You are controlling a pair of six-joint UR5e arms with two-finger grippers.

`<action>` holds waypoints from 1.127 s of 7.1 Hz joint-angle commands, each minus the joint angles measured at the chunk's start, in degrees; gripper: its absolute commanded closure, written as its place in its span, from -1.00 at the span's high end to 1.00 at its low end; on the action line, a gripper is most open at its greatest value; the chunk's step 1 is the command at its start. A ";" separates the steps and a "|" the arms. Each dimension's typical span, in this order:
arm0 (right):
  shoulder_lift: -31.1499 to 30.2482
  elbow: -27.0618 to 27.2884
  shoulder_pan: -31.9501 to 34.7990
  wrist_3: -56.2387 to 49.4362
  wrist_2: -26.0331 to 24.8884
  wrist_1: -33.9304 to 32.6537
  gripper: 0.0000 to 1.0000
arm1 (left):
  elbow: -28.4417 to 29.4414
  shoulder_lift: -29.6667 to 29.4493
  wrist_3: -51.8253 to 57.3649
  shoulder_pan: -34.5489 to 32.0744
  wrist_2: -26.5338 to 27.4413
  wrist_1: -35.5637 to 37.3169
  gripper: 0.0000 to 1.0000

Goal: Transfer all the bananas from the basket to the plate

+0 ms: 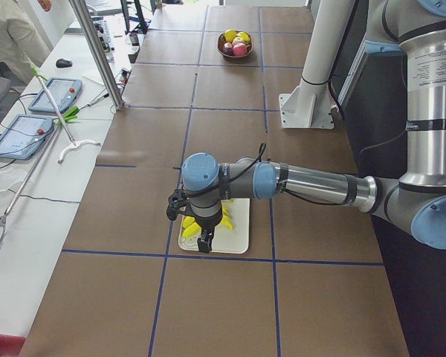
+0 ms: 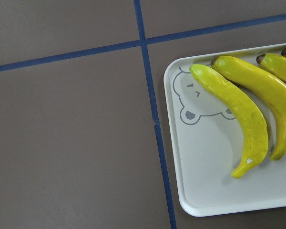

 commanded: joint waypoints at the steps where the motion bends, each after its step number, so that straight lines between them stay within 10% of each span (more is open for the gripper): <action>1: 0.05 0.38 0.00 1.46 -0.16 0.10 0.99 | -0.45 0.20 -0.09 -0.02 0.32 -0.73 1.00; 8: -0.04 0.82 0.00 1.73 0.11 0.10 1.00 | -1.15 1.60 0.17 0.50 0.41 -0.90 1.00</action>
